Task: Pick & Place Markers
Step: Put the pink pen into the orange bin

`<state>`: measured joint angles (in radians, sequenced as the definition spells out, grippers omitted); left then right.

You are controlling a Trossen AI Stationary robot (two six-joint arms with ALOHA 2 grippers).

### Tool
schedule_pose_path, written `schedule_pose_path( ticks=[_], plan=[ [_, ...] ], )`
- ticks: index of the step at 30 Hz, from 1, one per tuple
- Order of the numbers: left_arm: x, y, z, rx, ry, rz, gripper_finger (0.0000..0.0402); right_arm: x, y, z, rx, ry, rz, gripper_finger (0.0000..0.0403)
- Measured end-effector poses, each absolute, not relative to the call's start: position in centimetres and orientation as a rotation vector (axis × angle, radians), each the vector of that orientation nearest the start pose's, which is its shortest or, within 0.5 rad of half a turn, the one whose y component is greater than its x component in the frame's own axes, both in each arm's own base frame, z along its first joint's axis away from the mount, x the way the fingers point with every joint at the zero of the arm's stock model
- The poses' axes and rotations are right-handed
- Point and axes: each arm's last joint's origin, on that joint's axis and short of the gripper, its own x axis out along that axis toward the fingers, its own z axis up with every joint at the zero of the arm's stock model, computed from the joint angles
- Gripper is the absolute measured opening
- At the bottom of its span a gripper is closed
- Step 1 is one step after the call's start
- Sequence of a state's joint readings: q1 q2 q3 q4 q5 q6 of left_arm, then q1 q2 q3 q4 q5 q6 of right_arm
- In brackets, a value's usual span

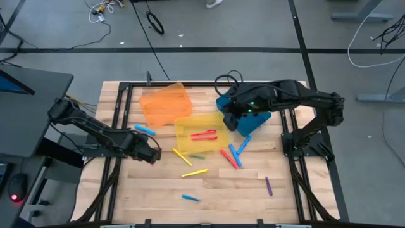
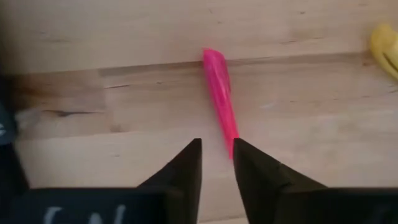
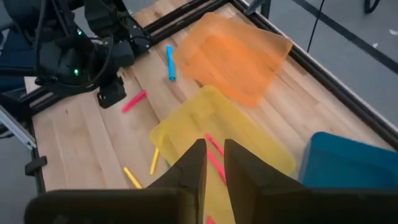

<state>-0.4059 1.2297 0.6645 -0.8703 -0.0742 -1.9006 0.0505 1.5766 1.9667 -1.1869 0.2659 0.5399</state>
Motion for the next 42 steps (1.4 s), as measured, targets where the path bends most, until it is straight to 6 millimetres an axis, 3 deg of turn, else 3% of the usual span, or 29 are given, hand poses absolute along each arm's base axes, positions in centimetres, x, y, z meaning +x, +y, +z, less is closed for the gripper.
schedule_pose_path(
  ticks=[8, 14, 25, 42],
  plan=[
    [17.0, -6.7, 16.2, -1.192, 1.051, 1.064, 0.0181, 30.8, 0.8, 44.0, 0.371, 0.712, -0.383, 0.0056],
    [17.8, -6.1, 15.4, -1.244, 1.012, 1.078, 0.0201, 31.2, 0.9, 43.7, 0.304, 0.737, -0.335, 0.0056],
    [19.3, -5.8, 13.1, -1.234, 1.134, 1.124, 0.0178, 31.2, 0.9, 43.6, 0.159, 0.771, -0.277, 0.0056],
    [19.7, -5.9, 13.3, -1.226, 1.147, 1.118, 0.0092, 30.7, 0.9, 43.2, 0.092, 0.845, -0.252, 0.0056]
  ],
)
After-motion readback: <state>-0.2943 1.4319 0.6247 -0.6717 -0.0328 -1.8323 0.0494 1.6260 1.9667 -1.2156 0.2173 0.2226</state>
